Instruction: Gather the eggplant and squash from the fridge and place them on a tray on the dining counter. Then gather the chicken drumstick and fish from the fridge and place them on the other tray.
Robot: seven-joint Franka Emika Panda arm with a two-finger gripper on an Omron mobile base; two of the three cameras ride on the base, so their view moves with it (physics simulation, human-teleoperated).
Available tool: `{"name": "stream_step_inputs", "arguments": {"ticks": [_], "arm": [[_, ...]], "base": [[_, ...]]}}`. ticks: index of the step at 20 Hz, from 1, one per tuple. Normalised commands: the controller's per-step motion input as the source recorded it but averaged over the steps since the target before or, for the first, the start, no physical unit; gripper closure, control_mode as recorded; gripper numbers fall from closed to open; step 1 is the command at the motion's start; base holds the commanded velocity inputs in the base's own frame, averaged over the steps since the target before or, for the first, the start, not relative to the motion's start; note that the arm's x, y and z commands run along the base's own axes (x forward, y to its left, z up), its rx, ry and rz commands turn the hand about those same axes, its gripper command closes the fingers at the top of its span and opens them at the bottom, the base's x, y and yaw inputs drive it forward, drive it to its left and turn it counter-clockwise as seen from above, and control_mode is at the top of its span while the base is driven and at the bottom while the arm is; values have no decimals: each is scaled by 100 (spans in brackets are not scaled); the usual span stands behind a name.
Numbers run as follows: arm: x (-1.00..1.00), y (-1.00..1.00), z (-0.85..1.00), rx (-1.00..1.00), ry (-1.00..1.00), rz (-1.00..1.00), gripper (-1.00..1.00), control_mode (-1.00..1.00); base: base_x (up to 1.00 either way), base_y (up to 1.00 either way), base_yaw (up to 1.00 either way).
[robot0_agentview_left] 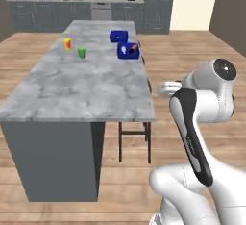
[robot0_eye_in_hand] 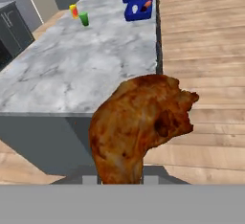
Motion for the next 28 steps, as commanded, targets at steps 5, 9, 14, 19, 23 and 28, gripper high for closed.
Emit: {"name": "stream_step_inputs", "arguments": {"ticks": [5, 9, 14, 19, 23, 28], "arm": [[0, 0, 0, 0, 0, 0, 100, 100], [0, 0, 0, 0, 0, 0, 100, 100], [0, 0, 0, 0, 0, 0, 100, 100], [0, 0, 0, 0, 0, 0, 100, 100], [0, 0, 0, 0, 0, 0, 100, 100], [0, 0, 0, 0, 0, 0, 100, 100]], "base": [[39, -100, -6], [50, -100, -5], [69, -100, -4], [89, -100, -2], [100, -100, 0], [100, -82, 0]]}}
